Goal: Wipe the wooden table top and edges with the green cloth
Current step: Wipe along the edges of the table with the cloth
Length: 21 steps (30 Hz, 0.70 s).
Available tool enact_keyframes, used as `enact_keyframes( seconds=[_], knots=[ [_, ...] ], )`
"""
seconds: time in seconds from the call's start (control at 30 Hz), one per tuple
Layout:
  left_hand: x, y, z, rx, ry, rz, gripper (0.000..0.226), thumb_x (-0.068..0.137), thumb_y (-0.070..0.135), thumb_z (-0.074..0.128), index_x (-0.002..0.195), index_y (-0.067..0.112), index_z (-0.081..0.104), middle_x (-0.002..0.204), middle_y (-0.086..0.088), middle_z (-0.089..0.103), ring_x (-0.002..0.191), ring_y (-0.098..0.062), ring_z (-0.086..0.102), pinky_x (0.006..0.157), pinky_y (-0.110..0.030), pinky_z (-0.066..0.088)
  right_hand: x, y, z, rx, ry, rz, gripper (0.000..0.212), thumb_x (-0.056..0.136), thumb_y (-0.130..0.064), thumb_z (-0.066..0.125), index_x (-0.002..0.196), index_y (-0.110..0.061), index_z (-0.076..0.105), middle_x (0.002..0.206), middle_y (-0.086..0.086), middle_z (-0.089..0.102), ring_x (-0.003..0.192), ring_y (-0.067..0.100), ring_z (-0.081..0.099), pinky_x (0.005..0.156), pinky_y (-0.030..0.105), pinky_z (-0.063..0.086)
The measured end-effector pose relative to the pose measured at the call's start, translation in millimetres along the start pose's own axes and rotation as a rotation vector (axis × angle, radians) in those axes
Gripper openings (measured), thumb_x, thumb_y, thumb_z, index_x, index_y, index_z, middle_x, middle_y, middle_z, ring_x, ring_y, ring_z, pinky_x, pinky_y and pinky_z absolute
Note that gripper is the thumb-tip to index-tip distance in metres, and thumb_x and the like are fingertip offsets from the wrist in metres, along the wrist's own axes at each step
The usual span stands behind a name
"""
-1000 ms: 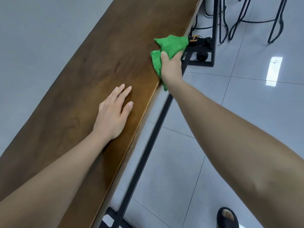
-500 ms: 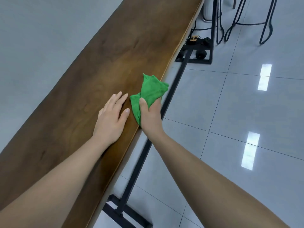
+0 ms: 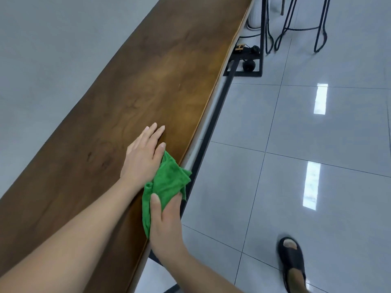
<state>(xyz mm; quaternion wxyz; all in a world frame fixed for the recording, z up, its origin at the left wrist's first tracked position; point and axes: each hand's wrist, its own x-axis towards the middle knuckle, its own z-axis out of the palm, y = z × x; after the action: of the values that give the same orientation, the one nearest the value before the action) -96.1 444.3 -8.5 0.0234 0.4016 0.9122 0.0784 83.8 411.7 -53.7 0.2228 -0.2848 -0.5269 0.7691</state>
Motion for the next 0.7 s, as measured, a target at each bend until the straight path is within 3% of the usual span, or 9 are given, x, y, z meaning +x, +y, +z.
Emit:
enact_keyframes(
  seconds=[0.1, 0.17, 0.33, 0.5, 0.7],
  knots=[
    [3, 0, 0, 0.009, 0.009, -0.003, 0.056, 0.117, 0.049, 0.03, 0.172, 0.038, 0.031, 0.181, 0.013, 0.022, 0.168, -0.011, 0.015, 0.132, -0.051, 0.023, 28, -7, -3, -0.026, 0.025, -0.022, 0.067, 0.116, -0.045, 0.049, 0.174, -0.029, 0.02, 0.168, -0.008, 0.037, 0.155, 0.001, 0.038, 0.131, 0.029, 0.033],
    [2, -1, 0, 0.021, 0.007, 0.009, 0.056, 0.118, 0.05, 0.027, 0.172, 0.038, 0.029, 0.182, 0.014, 0.02, 0.168, -0.01, 0.014, 0.131, -0.049, 0.023, 60, -15, -9, -0.031, 0.049, -0.04, 0.075, 0.112, -0.049, 0.049, 0.176, -0.028, 0.016, 0.172, -0.007, 0.035, 0.158, 0.004, 0.036, 0.134, 0.034, 0.031],
    [1, 0, 0, 0.027, 0.019, -0.002, 0.056, 0.118, 0.049, 0.028, 0.173, 0.04, 0.028, 0.182, 0.015, 0.02, 0.168, -0.009, 0.013, 0.132, -0.048, 0.023, 156, -38, -38, -0.085, 0.14, -0.059, 0.082, 0.107, -0.051, 0.046, 0.177, -0.02, 0.017, 0.17, 0.007, 0.042, 0.156, 0.021, 0.044, 0.13, 0.041, 0.035],
    [1, 3, -2, 0.037, 0.01, -0.013, 0.057, 0.118, 0.054, 0.024, 0.173, 0.039, 0.028, 0.181, 0.014, 0.021, 0.168, -0.01, 0.014, 0.132, -0.052, 0.024, 269, -83, -80, -0.158, 0.141, 0.023, 0.082, 0.113, -0.045, 0.048, 0.179, -0.02, 0.005, 0.168, 0.016, 0.047, 0.15, 0.038, 0.052, 0.125, 0.048, 0.04],
    [3, 5, -3, 0.047, -0.003, -0.039, 0.066, 0.112, 0.064, 0.014, 0.172, 0.04, 0.028, 0.181, 0.016, 0.021, 0.168, -0.01, 0.015, 0.133, -0.054, 0.022, 363, -138, -118, -0.116, 0.138, 0.09, 0.078, 0.119, -0.035, 0.048, 0.178, -0.016, 0.001, 0.168, 0.014, 0.05, 0.151, 0.037, 0.051, 0.124, 0.046, 0.04]
  ],
)
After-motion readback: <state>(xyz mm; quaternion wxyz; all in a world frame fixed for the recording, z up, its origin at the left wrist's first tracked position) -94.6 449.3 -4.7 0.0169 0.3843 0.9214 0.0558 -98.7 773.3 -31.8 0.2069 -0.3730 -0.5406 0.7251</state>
